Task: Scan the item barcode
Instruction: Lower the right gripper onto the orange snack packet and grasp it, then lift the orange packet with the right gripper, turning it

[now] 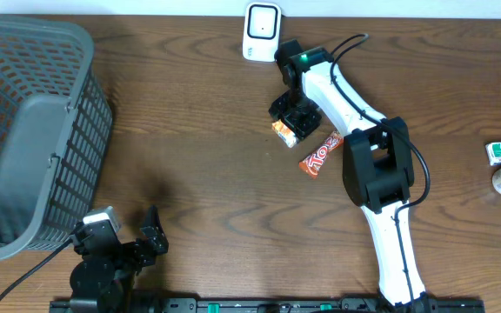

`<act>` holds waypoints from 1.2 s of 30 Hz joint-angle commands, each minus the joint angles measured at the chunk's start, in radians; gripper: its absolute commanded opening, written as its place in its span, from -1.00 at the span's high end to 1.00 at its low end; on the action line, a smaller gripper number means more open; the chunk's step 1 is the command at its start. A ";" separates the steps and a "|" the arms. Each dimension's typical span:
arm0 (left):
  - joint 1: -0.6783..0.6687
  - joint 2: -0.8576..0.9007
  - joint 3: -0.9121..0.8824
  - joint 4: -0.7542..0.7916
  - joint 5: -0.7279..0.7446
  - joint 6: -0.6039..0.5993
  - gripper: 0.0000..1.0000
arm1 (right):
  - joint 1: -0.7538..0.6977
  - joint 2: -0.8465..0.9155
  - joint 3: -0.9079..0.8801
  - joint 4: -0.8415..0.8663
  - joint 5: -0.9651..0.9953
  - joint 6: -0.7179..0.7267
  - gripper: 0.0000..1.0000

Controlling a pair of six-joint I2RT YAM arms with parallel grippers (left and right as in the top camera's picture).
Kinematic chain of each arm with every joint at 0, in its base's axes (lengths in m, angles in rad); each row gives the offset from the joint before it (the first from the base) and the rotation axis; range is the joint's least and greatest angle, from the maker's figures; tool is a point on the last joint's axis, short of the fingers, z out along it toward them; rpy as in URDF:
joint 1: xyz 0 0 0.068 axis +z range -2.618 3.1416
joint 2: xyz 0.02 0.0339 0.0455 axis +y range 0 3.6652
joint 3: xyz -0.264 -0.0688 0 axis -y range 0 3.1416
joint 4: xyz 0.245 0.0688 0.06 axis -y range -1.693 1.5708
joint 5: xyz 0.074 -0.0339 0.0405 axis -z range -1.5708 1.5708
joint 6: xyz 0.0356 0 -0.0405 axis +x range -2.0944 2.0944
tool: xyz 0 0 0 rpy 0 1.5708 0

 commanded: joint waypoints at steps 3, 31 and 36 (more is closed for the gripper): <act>-0.003 -0.001 0.001 0.001 0.005 0.013 -0.96 | -0.002 0.002 -0.037 -0.047 -0.056 -0.130 -0.30; -0.003 -0.001 0.001 0.000 0.005 0.013 -0.96 | 0.010 -0.250 -0.038 -0.397 -0.191 -0.515 -0.99; -0.003 -0.001 0.001 0.001 0.005 0.013 -0.96 | 0.042 -0.249 -0.048 -0.254 -0.074 -0.427 -0.99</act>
